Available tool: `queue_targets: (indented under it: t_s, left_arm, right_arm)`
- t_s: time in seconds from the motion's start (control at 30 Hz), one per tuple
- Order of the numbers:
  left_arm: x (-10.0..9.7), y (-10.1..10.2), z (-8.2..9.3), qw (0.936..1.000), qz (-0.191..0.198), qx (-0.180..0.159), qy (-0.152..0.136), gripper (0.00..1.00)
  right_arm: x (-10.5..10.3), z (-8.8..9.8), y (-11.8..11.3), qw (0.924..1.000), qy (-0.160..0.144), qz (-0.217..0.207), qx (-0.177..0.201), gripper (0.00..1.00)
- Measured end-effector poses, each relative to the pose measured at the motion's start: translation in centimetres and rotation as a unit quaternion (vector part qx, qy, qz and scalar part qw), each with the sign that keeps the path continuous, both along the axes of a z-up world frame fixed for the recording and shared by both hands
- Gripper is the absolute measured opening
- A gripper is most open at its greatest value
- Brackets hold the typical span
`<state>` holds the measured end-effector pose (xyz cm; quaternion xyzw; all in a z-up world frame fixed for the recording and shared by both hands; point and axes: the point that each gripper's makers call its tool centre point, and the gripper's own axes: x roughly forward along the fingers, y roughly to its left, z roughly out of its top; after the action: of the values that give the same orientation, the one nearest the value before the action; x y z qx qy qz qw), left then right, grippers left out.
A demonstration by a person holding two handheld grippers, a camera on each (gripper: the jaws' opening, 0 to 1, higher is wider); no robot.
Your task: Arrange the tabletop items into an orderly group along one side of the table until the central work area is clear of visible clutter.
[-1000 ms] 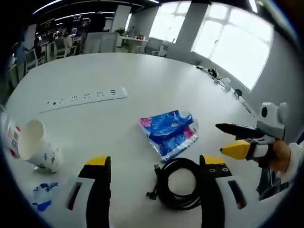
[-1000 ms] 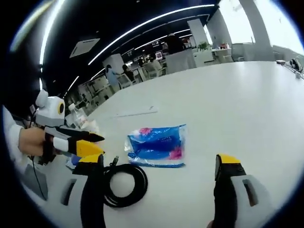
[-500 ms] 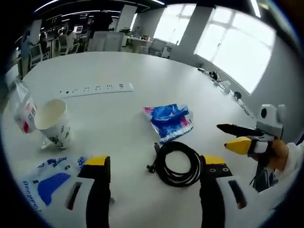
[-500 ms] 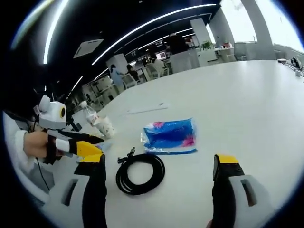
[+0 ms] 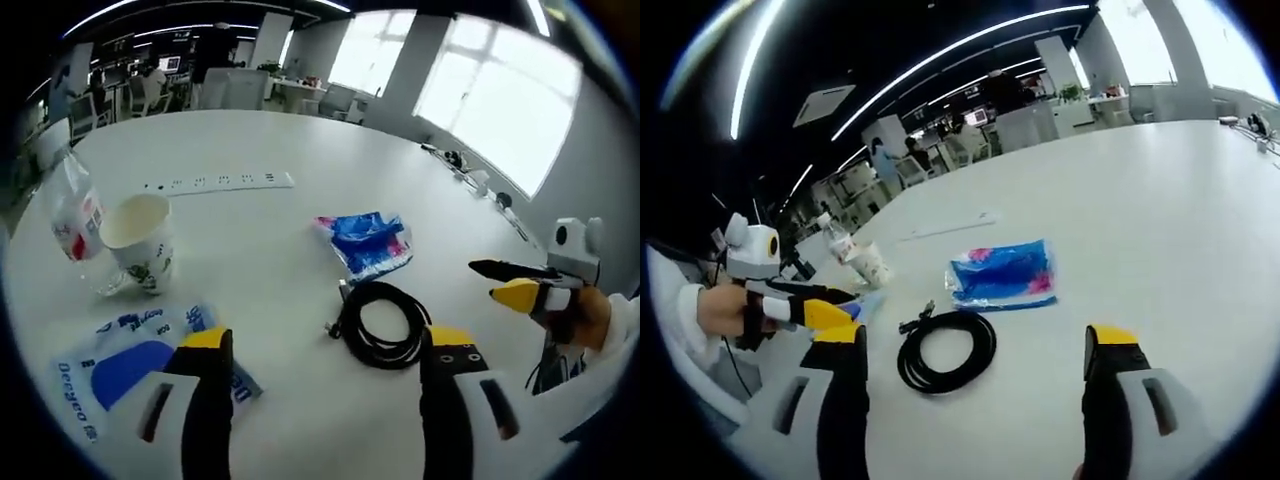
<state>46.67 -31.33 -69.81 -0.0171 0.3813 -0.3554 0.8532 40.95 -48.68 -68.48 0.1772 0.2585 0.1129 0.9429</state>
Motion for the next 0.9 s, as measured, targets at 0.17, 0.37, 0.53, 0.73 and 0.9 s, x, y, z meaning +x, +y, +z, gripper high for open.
queue_targets:
  t_s: [0.17, 0.37, 0.53, 0.73, 0.9]
  left_arm:
    - [0.0, 0.2, 0.1, 1.0000, 0.004, -0.003, -0.001, 0.77]
    - [-0.1, 1.0, 0.3, 0.9999, 0.008, 0.002, -0.011, 0.76]
    - [-0.5, 2.2, 0.3, 0.9998, 0.017, 0.001, -0.011, 0.75]
    - [-1.0, 4.6, -0.3, 0.9994, 0.033, 0.009, -0.010, 0.74]
    - [-1.7, 6.6, -0.8, 0.9984, 0.055, 0.009, -0.006, 0.73]
  right_arm:
    - [0.1, 0.1, 0.0, 1.0000, 0.000, 0.001, 0.000, 0.87]
    - [0.2, 0.4, 0.5, 1.0000, -0.005, 0.007, 0.003, 0.86]
    - [0.2, 0.7, 1.3, 0.9997, -0.013, 0.019, 0.007, 0.82]
    - [0.4, 1.7, 2.8, 0.9984, -0.028, 0.041, 0.027, 0.70]
    - [0.5, 2.2, 3.9, 0.9975, -0.032, 0.057, 0.026, 0.70]
